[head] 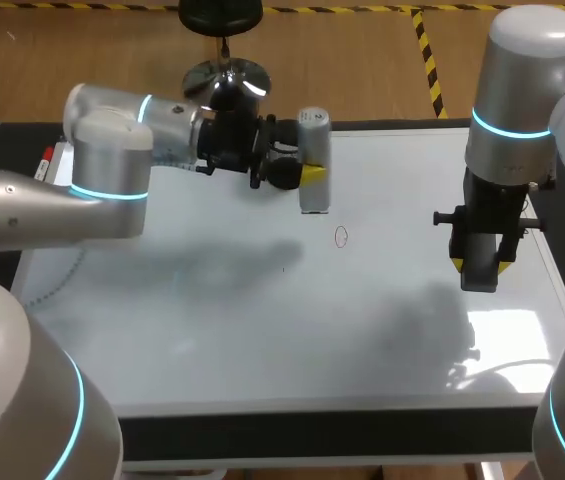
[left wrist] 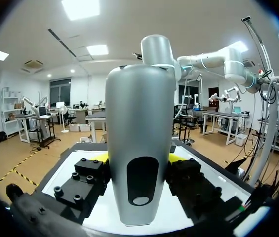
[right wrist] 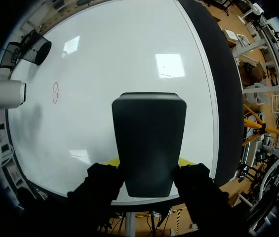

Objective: Pick up the inspection probe, press it on each red-marked spot on the whiteboard one by one, put down the probe, pick up the eraser, and wipe off all the red marks.

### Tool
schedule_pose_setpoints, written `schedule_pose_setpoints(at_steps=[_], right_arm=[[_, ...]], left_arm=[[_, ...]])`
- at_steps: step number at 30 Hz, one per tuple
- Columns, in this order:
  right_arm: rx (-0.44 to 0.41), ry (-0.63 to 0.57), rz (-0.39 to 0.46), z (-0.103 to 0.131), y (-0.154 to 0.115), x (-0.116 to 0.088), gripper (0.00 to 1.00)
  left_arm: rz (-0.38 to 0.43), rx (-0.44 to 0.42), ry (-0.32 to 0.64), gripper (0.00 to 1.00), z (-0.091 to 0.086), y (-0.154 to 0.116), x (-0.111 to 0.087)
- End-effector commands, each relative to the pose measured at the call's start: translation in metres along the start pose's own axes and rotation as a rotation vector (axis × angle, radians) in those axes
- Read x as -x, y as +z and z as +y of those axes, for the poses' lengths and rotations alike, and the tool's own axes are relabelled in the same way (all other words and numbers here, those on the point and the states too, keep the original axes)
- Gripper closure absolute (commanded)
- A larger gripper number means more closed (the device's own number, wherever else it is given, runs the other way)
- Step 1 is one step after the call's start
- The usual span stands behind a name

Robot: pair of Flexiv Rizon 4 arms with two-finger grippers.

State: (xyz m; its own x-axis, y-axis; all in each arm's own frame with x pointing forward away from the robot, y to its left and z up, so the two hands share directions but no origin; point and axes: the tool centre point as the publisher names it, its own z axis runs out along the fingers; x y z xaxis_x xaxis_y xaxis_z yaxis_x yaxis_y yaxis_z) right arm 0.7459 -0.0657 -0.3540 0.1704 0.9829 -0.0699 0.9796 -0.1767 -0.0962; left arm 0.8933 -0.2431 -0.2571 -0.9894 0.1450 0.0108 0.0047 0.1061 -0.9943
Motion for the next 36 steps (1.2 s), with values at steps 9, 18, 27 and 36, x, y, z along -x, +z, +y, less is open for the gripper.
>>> schedule_pose_setpoints(at_steps=[9, 18, 27, 36], right_arm=[[0.001, -0.001, 0.003, 0.0, -0.001, 0.001, 1.0], [0.001, -0.001, 0.003, 0.0, -0.001, 0.001, 1.0], [0.001, -0.001, 0.003, 0.0, -0.001, 0.001, 1.0], [0.001, -0.001, 0.003, 0.0, -0.001, 0.001, 1.0]], left_arm=[[-0.027, -0.007, 0.016, 1.0, -0.002, -0.038, 0.026], [-0.045, -0.004, 0.011, 1.0, -0.002, -0.068, 0.034], [-0.039, 0.001, 0.009, 1.0, -0.004, -0.089, 0.029], [-0.055, 0.002, 0.024, 1.0, -0.008, -0.109, 0.032]])
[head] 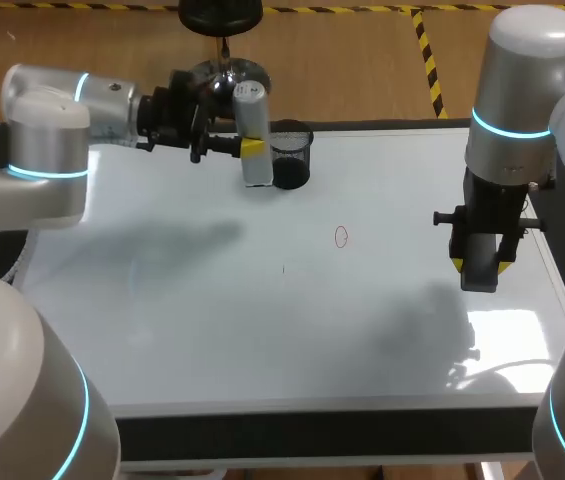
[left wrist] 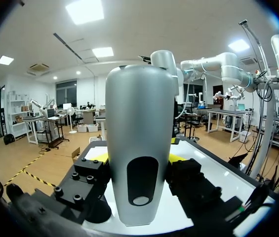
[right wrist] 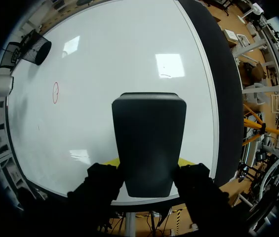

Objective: Pick up the inspection probe, press it on each red-marked spot on the whiteboard one by one, put down the probe, pick up the eraser, and wipe off all the red marks.

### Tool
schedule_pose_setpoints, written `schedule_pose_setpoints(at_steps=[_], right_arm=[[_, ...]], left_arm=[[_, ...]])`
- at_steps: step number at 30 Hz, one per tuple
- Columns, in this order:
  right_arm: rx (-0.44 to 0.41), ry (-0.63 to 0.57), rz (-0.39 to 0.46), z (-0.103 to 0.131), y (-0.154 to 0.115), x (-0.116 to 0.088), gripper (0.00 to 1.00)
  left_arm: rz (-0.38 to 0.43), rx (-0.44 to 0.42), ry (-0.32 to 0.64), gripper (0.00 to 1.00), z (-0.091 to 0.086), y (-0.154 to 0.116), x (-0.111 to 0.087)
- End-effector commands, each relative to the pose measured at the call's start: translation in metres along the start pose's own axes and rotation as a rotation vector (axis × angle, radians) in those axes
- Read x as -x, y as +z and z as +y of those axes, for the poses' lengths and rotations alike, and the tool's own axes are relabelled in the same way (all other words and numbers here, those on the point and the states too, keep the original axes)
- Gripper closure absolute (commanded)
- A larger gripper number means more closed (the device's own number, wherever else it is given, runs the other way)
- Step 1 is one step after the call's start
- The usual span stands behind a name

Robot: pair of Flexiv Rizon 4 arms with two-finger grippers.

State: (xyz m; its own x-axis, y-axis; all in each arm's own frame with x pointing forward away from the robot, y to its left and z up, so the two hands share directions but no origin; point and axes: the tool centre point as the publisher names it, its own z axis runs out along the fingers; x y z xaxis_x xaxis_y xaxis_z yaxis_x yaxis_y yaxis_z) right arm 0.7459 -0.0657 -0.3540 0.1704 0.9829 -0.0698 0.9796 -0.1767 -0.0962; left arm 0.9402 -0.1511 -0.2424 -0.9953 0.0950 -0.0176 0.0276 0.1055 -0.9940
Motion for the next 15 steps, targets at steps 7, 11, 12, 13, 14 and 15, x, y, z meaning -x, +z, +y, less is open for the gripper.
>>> schedule_pose_setpoints(at_steps=[7, 11, 12, 13, 14, 15], right_arm=[[0.001, -0.001, 0.003, 0.0, -0.001, 0.001, 1.0], [0.001, -0.001, 0.003, 0.0, -0.001, 0.001, 1.0], [0.001, -0.001, 0.003, 0.0, -0.001, 0.001, 1.0], [0.001, -0.001, 0.003, 0.0, -0.001, 0.001, 1.0], [0.001, -0.001, 0.003, 0.0, -0.001, 0.001, 1.0], [0.001, -0.001, 0.003, 0.0, -0.001, 0.001, 1.0]], left_arm=[[-0.024, 0.006, 0.001, 1.0, 0.0, -0.03, 0.002], [-0.037, 0.006, -0.006, 1.0, -0.002, -0.039, 0.002], [-0.038, 0.005, -0.01, 1.0, -0.002, -0.04, 0.002], [-0.031, 0.006, -0.017, 1.0, -0.002, -0.042, 0.002], [-0.03, 0.006, -0.018, 1.0, -0.001, -0.042, 0.002], [-0.036, 0.003, -0.024, 1.0, -0.001, -0.043, 0.002]])
